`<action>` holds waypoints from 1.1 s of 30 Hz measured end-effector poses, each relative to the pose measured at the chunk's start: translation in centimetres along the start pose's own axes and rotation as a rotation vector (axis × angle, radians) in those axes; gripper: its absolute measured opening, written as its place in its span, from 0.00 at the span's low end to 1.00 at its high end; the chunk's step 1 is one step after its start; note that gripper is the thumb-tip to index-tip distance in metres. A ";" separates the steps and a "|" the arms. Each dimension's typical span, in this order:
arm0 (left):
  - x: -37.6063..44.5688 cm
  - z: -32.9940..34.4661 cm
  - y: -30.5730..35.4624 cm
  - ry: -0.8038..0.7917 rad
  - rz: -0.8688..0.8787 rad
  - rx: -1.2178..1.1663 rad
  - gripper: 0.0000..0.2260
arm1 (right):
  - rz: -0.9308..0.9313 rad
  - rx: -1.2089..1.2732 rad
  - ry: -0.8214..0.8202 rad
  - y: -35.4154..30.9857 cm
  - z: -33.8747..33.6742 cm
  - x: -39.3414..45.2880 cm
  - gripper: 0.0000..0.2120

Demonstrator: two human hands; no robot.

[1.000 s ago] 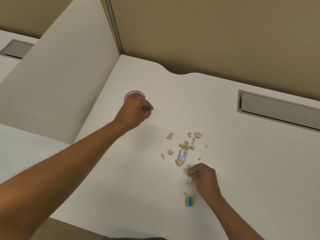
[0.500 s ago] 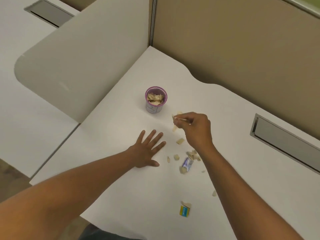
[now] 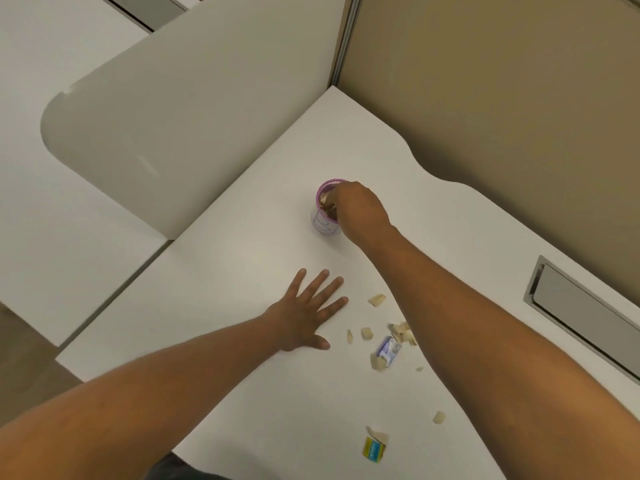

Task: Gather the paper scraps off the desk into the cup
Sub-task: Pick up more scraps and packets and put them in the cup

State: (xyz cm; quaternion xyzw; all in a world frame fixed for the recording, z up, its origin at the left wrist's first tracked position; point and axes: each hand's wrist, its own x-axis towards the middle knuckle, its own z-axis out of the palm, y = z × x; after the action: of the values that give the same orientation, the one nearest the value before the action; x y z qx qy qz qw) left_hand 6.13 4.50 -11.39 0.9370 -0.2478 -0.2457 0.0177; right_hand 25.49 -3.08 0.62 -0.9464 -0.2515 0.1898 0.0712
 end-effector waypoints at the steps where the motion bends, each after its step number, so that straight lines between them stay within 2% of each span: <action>1: 0.1 0.1 -0.1 0.002 0.000 0.000 0.42 | 0.005 -0.009 -0.019 -0.1 0.0 0.3 0.13; 4: 0.3 0.4 -0.3 0.013 0.004 0.003 0.42 | 0.036 -0.066 -0.105 -0.8 -1.1 0.4 0.14; 6: 0.3 0.6 -0.4 0.013 0.004 0.014 0.43 | 0.057 -0.110 -0.152 -1.1 -2.4 0.0 0.20; 10: 0.4 0.7 -0.6 0.028 0.000 0.038 0.43 | 0.027 0.059 -0.002 -0.1 -5.8 -2.7 0.15; 14: 0.1 -0.1 -0.2 0.005 -0.015 0.058 0.44 | 0.097 0.264 0.133 2.7 -6.6 -9.3 0.17; 16: -0.1 -0.9 0.3 -0.016 -0.033 0.059 0.44 | 0.188 0.350 0.141 4.9 -4.5 -14.6 0.16; 19: -0.6 -2.1 1.6 -0.078 -0.083 -0.031 0.42 | 0.399 0.418 0.051 8.1 1.9 -24.1 0.17; 21: -1.3 -2.5 3.0 -0.072 -0.091 -0.078 0.40 | 0.579 0.447 -0.015 8.8 7.0 -30.1 0.23; 23: -2.3 -2.5 4.5 0.000 -0.071 -0.094 0.39 | 0.667 0.486 -0.083 7.7 11.6 -34.9 0.31; 26: -3.1 -2.3 7.2 0.085 -0.039 -0.115 0.39 | 0.620 0.531 -0.115 4.4 16.7 -38.1 0.39; 31: -2.2 -2.8 10.8 0.103 -0.017 -0.100 0.37 | 0.491 0.343 0.000 1.7 19.9 -37.4 0.25; 33: -1.5 -3.2 11.8 0.097 -0.009 -0.089 0.36 | 0.446 0.308 0.013 1.9 20.2 -37.2 0.23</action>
State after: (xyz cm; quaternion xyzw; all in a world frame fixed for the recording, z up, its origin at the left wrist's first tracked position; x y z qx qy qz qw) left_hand 1.16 -5.43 -6.08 0.9472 -0.2311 -0.2108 0.0702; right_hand -11.42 -22.65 -6.35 -0.9576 -0.0047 0.2308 0.1723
